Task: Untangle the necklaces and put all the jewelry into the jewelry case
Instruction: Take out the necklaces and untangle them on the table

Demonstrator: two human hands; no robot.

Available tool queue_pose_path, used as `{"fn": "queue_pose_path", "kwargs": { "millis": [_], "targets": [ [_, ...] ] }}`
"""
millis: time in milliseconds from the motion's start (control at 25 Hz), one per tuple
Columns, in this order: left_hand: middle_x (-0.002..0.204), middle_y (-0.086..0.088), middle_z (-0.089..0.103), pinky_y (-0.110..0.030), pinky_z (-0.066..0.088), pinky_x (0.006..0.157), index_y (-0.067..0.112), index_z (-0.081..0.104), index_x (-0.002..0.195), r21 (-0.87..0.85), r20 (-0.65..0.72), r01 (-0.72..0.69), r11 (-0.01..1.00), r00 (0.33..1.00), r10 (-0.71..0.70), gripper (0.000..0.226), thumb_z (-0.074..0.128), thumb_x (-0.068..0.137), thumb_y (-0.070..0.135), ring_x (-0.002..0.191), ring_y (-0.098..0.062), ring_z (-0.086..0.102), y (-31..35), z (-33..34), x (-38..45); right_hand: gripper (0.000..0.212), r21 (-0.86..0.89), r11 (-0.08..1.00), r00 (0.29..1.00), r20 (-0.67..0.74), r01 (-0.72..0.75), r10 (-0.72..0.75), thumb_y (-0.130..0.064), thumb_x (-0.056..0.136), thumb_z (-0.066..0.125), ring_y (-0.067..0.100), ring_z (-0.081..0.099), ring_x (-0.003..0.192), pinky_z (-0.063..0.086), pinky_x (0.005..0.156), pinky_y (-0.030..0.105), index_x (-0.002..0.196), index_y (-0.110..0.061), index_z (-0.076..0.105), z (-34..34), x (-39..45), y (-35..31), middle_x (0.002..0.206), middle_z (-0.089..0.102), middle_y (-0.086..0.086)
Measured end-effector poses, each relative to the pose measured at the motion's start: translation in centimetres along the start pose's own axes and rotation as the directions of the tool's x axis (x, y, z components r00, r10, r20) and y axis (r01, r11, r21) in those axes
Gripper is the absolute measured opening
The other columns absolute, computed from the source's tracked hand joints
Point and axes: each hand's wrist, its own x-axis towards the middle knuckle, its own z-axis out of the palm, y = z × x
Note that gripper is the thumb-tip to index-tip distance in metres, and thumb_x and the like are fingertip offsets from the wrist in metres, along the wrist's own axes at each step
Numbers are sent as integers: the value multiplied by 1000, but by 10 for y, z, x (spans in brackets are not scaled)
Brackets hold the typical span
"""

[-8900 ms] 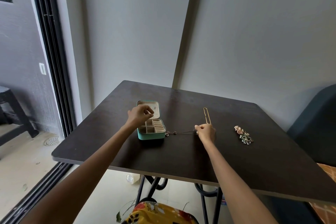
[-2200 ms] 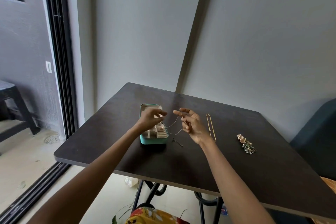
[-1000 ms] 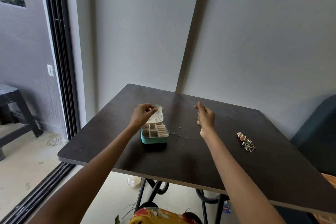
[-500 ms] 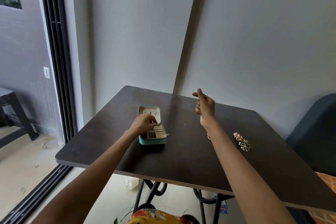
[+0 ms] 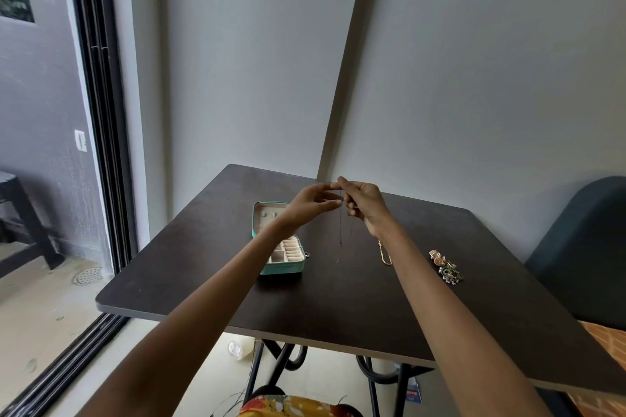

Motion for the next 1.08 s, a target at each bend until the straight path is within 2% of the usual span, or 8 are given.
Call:
{"fn": "queue_pose_path", "kwargs": {
  "millis": [120, 240, 320, 440, 560, 760, 920, 1080],
  "targets": [
    [101, -20, 63, -29, 53, 87, 1, 52, 125, -34, 79, 28, 999, 997, -25, 35, 58, 91, 6, 86, -20, 64, 1, 11, 8, 22, -2, 1000, 1000, -1, -3, 3, -28, 91, 61, 7, 36, 44, 38, 46, 17, 91, -9, 71, -7, -2, -3, 53, 40, -2],
    [72, -6, 46, -20, 51, 62, 4, 57, 107, -122, 130, 128, 984, 985, -113, 17, 43, 99, 12, 61, -9, 48, -7, 17, 8, 22, -13, 999, 1000, -1, 31, -31, -28, 91, 61, 8, 36, 47, 38, 50, 18, 92, -8, 70, -20, -3, -5, 56, 38, -2],
    [64, 0, 35, -17, 42, 54, 8, 57, 97, -128, 195, 202, 971, 965, -175, 30, 35, 102, 27, 55, -8, 37, -13, 22, 7, 22, -52, 997, 997, -40, 59, -61, -29, 91, 60, 9, 36, 50, 39, 57, 21, 91, -10, 71, -32, 0, -6, 56, 36, -2],
    [55, 1, 40, -20, 35, 51, 10, 54, 82, 99, 229, 285, 953, 926, -301, 54, 20, 100, 47, 47, -7, 37, -22, 25, 18, 20, -121, 989, 992, -86, 85, -96, -30, 91, 61, 9, 38, 55, 43, 65, 20, 89, -13, 72, -50, 4, -8, 62, 43, 1],
    [50, -3, 50, -29, 33, 57, 12, 50, 73, 424, 240, 284, 860, 881, -409, 53, 20, 100, 47, 38, -7, 40, -34, 31, 39, 18, -244, 965, 990, -75, 94, -116, -26, 89, 64, 6, 45, 60, 44, 64, 18, 89, -10, 73, -66, 8, -6, 81, 66, 0],
    [101, -11, 69, -37, 26, 98, 15, 47, 97, 844, 93, 121, 523, 926, -366, 29, 29, 101, 38, 99, -23, 58, -52, 32, 74, 5, -340, 936, 996, 4, 85, -89, -17, 84, 70, 3, 59, 77, 48, 71, 17, 87, -14, 73, -81, 11, 17, 95, 72, 6],
    [118, -2, 62, -35, 26, 98, 16, 56, 113, 884, 113, 51, 464, 941, -319, 22, 45, 96, 26, 117, -21, 51, -74, 30, 106, 14, -461, 878, 989, 120, 133, -87, -7, 79, 73, -2, 60, 75, 45, 73, 12, 84, -20, 74, -85, 11, 51, 86, 69, -1],
    [122, 1, 62, -34, 28, 98, 21, 59, 117, 908, 149, -26, 418, 953, -265, 34, 43, 88, 11, 118, -20, 52, -96, 31, 134, 14, -685, 685, 968, 207, 247, -142, -9, 81, 70, 10, 60, 81, 45, 76, 14, 90, -18, 75, -82, 7, 93, 85, 64, -1]
  ]
}}
